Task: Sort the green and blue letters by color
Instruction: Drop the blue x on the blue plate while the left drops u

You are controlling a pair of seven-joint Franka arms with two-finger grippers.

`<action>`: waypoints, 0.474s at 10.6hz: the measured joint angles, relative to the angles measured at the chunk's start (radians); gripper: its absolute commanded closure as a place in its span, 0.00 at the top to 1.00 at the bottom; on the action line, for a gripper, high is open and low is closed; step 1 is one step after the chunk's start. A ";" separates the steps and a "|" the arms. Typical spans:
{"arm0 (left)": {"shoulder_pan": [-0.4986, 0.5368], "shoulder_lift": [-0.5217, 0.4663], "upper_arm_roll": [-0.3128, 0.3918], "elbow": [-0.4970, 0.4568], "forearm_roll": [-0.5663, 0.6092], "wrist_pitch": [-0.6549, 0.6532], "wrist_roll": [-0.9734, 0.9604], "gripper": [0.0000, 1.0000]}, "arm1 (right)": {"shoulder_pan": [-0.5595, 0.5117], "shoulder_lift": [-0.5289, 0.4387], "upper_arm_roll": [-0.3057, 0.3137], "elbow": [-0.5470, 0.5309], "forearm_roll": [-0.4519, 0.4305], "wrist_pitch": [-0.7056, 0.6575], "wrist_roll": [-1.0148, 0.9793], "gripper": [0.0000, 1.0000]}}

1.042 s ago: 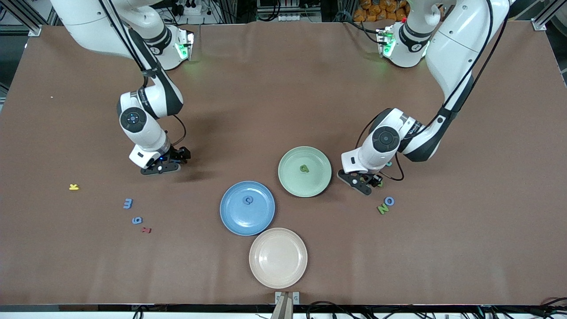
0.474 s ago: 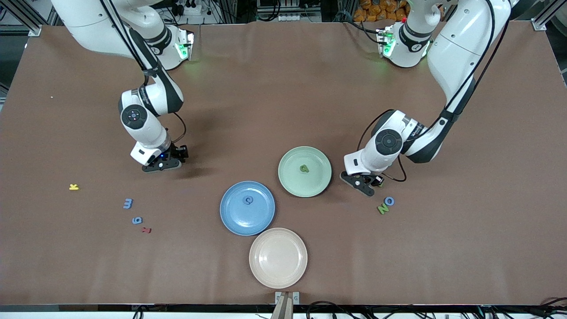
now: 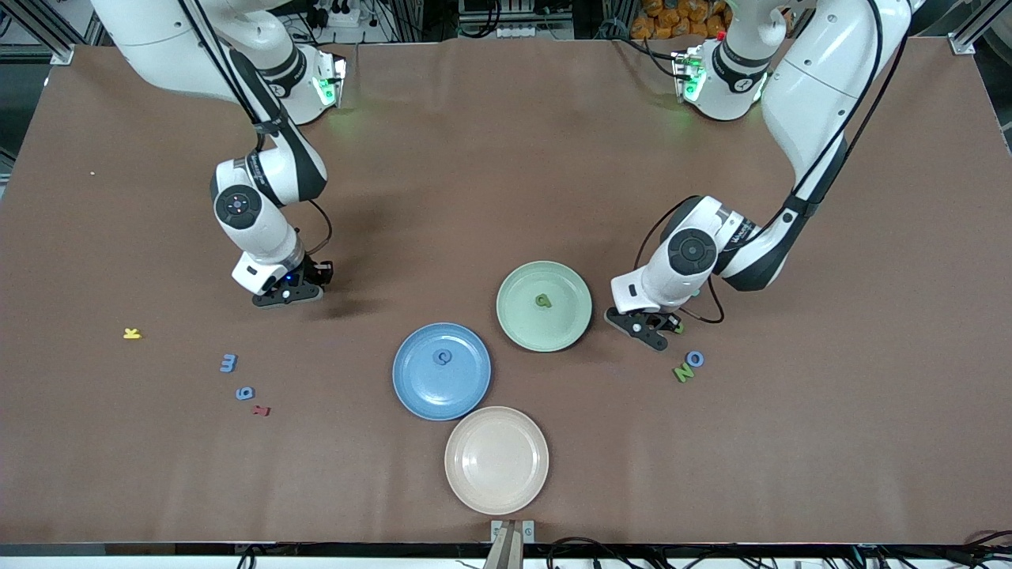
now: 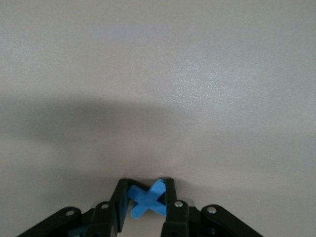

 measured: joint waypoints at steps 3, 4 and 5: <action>0.002 -0.009 -0.046 0.043 -0.060 0.007 -0.064 0.00 | 0.009 -0.003 0.008 0.071 0.008 -0.042 0.077 0.01; 0.001 -0.016 -0.061 0.058 -0.091 0.007 -0.076 0.00 | 0.030 -0.003 0.012 0.138 0.044 -0.122 0.118 0.01; -0.001 -0.019 -0.080 0.070 -0.111 0.007 -0.099 0.00 | 0.058 -0.003 0.015 0.209 0.110 -0.195 0.143 0.01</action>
